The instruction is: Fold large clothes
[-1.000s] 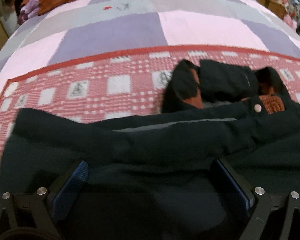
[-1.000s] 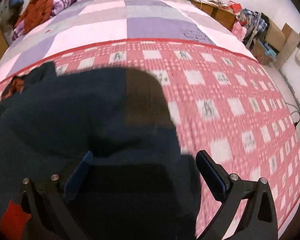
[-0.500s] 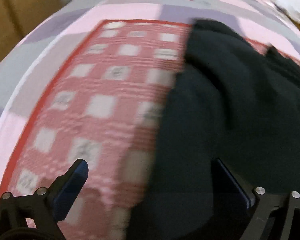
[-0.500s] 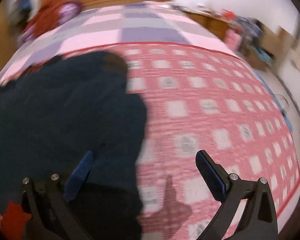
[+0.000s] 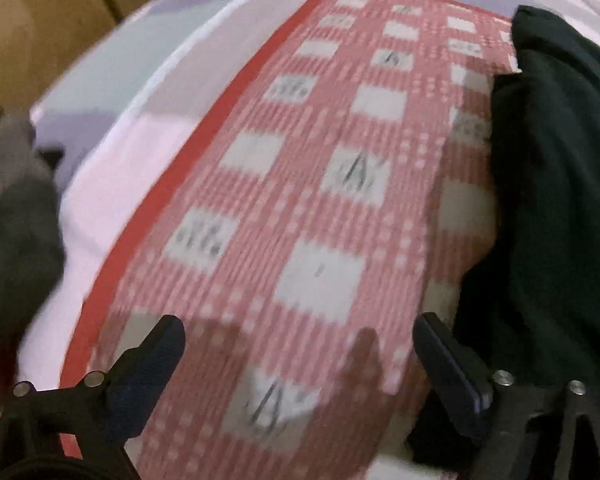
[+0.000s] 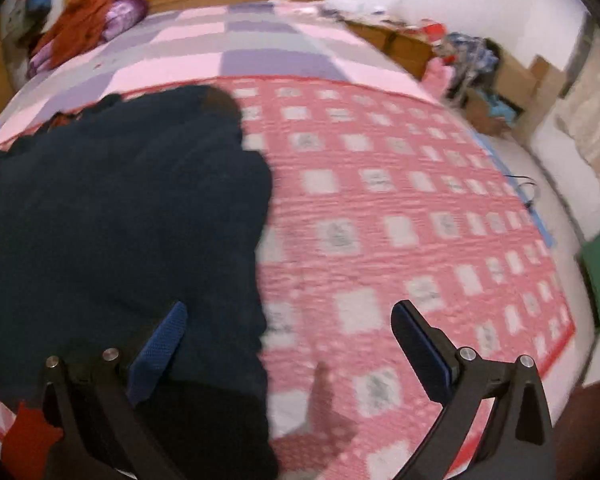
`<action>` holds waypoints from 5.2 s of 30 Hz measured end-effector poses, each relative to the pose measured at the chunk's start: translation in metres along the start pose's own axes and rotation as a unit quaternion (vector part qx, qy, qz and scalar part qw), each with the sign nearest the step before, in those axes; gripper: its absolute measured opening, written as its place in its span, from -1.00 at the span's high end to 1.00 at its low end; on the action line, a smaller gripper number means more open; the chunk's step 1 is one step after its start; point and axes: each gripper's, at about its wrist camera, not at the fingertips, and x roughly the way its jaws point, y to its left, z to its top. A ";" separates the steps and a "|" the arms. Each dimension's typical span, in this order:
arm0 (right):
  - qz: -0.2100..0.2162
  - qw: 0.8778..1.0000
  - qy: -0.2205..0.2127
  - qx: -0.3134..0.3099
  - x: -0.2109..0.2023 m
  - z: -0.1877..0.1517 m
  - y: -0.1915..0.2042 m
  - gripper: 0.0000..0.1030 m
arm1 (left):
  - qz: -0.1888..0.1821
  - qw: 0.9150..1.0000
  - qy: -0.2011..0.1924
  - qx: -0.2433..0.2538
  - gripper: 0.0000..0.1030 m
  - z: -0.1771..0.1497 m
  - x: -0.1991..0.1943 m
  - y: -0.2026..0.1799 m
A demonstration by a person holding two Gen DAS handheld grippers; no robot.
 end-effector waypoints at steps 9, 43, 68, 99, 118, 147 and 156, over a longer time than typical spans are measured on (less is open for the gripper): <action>0.013 1.000 -0.013 0.010 -0.032 -0.013 0.017 -0.98 | -0.203 0.978 -0.024 0.049 -0.81 0.001 -0.049 -0.042; 0.382 0.897 0.219 0.034 0.149 0.064 0.010 -1.00 | -0.308 0.921 0.176 0.162 -1.00 0.105 0.077 -0.148; 0.314 0.945 0.084 0.020 0.039 0.074 0.089 0.31 | -0.305 0.942 0.059 0.128 0.58 0.122 -0.004 -0.196; 0.324 0.921 0.152 0.153 -0.049 -0.093 0.139 0.17 | -0.336 0.933 0.117 -0.047 -0.26 -0.029 0.030 0.071; 0.150 0.988 0.006 -0.044 -0.173 -0.039 0.201 -0.56 | -0.254 0.963 -0.016 0.088 -0.61 -0.018 -0.097 0.088; 0.029 0.998 -0.019 -0.048 -0.126 -0.086 0.203 -0.65 | -0.184 0.970 -0.070 0.144 -0.80 0.025 -0.033 0.009; -0.015 0.999 0.032 0.026 -0.055 -0.083 0.161 -0.90 | -0.165 0.982 -0.019 0.090 -1.00 0.009 0.020 0.011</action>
